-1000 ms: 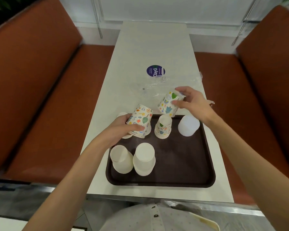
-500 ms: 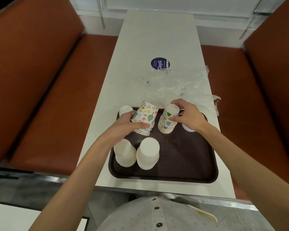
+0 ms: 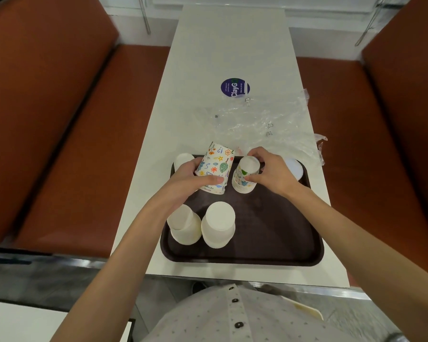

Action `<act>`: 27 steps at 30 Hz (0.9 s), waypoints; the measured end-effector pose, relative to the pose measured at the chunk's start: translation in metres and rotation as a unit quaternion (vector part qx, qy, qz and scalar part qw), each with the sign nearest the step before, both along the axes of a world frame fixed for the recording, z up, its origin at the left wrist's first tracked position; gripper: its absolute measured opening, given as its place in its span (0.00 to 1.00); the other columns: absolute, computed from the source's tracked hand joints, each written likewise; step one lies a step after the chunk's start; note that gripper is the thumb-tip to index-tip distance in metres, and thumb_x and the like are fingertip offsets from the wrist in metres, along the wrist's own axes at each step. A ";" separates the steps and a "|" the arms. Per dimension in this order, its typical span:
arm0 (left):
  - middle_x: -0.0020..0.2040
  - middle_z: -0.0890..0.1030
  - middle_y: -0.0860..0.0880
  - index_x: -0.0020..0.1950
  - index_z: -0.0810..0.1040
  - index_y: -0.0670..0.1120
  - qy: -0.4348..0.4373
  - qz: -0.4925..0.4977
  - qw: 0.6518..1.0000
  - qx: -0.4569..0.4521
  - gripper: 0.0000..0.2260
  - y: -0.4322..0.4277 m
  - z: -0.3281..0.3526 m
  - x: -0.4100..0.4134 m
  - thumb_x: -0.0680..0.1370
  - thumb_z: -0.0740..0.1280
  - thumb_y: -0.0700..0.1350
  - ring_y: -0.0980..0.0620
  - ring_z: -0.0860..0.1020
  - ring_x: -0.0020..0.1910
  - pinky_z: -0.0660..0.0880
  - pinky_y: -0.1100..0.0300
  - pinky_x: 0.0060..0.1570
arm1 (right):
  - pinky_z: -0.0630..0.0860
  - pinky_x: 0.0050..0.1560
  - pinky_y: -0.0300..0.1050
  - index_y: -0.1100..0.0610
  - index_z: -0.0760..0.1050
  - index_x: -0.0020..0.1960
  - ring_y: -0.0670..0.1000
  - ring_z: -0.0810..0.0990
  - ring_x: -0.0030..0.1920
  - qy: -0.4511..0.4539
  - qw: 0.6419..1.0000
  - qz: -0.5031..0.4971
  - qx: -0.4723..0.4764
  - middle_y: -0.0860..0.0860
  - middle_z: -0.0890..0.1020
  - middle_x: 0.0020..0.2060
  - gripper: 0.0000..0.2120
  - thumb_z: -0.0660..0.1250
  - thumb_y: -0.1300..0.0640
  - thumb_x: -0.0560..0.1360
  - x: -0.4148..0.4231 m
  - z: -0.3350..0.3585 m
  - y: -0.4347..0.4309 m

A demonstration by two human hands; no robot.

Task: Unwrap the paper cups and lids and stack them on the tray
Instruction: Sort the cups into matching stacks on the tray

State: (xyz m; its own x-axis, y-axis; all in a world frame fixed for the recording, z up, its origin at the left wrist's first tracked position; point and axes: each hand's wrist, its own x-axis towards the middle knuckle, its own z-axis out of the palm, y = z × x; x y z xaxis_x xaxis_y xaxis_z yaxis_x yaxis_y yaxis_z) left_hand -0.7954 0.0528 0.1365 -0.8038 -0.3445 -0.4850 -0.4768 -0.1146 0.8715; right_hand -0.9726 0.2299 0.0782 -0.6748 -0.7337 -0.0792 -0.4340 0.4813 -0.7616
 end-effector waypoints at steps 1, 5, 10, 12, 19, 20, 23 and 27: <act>0.60 0.81 0.51 0.64 0.73 0.52 0.003 -0.002 1.000 0.003 0.24 0.000 0.000 0.000 0.72 0.77 0.42 0.50 0.80 0.60 0.77 0.51 0.63 | 0.71 0.40 0.29 0.48 0.71 0.56 0.47 0.80 0.49 0.003 1.000 0.002 0.005 0.47 0.81 0.49 0.25 0.79 0.60 0.65 0.000 0.001 0.000; 0.59 0.81 0.53 0.63 0.73 0.54 0.012 -0.009 1.000 0.000 0.23 -0.001 -0.002 -0.003 0.72 0.77 0.43 0.53 0.80 0.58 0.78 0.54 0.59 | 0.70 0.40 0.27 0.45 0.70 0.56 0.46 0.79 0.49 0.005 1.000 -0.002 0.009 0.45 0.80 0.49 0.25 0.79 0.59 0.66 0.000 0.002 0.001; 0.55 0.83 0.56 0.59 0.74 0.55 0.020 -0.009 1.000 0.013 0.20 -0.001 -0.004 -0.004 0.72 0.77 0.44 0.55 0.82 0.55 0.78 0.58 0.55 | 0.73 0.47 0.34 0.53 0.70 0.65 0.51 0.79 0.56 0.016 1.000 0.008 0.025 0.50 0.80 0.56 0.29 0.78 0.57 0.67 0.005 0.002 0.003; 0.52 0.85 0.57 0.57 0.76 0.55 0.026 -0.007 0.999 0.035 0.17 -0.001 -0.004 -0.004 0.72 0.77 0.44 0.56 0.84 0.52 0.79 0.62 0.50 | 0.74 0.55 0.39 0.54 0.69 0.69 0.49 0.78 0.60 0.030 0.999 -0.016 0.009 0.50 0.79 0.61 0.33 0.78 0.55 0.68 0.008 0.013 0.003; 0.49 0.85 0.58 0.55 0.76 0.56 0.046 -0.027 0.998 0.030 0.15 0.005 0.009 -0.018 0.72 0.76 0.46 0.59 0.84 0.48 0.78 0.68 0.40 | 0.80 0.39 0.44 0.54 0.76 0.64 0.49 0.85 0.45 -0.158 0.978 -0.045 -0.129 0.50 0.85 0.49 0.23 0.70 0.43 0.73 0.026 0.068 -0.015; 0.49 0.85 0.58 0.55 0.76 0.56 0.049 -0.035 0.998 0.022 0.16 0.007 0.011 -0.020 0.72 0.77 0.46 0.60 0.84 0.48 0.78 0.68 0.41 | 0.81 0.38 0.47 0.55 0.76 0.64 0.51 0.85 0.45 -0.169 0.977 -0.037 -0.124 0.52 0.85 0.49 0.23 0.71 0.45 0.74 0.029 0.070 -0.017; 0.47 0.86 0.59 0.57 0.75 0.55 0.054 -0.065 0.996 0.015 0.20 0.011 0.012 -0.024 0.71 0.78 0.44 0.61 0.84 0.48 0.77 0.70 0.41 | 0.82 0.36 0.51 0.56 0.76 0.64 0.54 0.86 0.46 -0.197 0.969 -0.048 -0.144 0.54 0.85 0.49 0.19 0.71 0.50 0.76 0.031 0.071 -0.019; 0.50 0.84 0.59 0.61 0.72 0.54 0.048 -0.075 0.996 0.007 0.26 0.011 0.012 -0.026 0.69 0.79 0.42 0.65 0.83 0.45 0.76 0.72 0.39 | 0.83 0.35 0.50 0.53 0.76 0.61 0.54 0.86 0.47 -0.246 0.954 -0.051 -0.166 0.52 0.86 0.49 0.15 0.72 0.53 0.75 0.027 0.074 -0.013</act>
State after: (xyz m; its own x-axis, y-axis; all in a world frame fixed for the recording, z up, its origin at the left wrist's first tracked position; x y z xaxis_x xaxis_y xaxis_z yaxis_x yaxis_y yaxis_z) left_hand -0.8217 0.0640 0.1490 -0.8892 -0.2097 -0.4067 -0.4032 -0.0611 0.9131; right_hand -0.9454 0.2164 0.1522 -0.6848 -0.7065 -0.1786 0.0505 0.1986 -0.9788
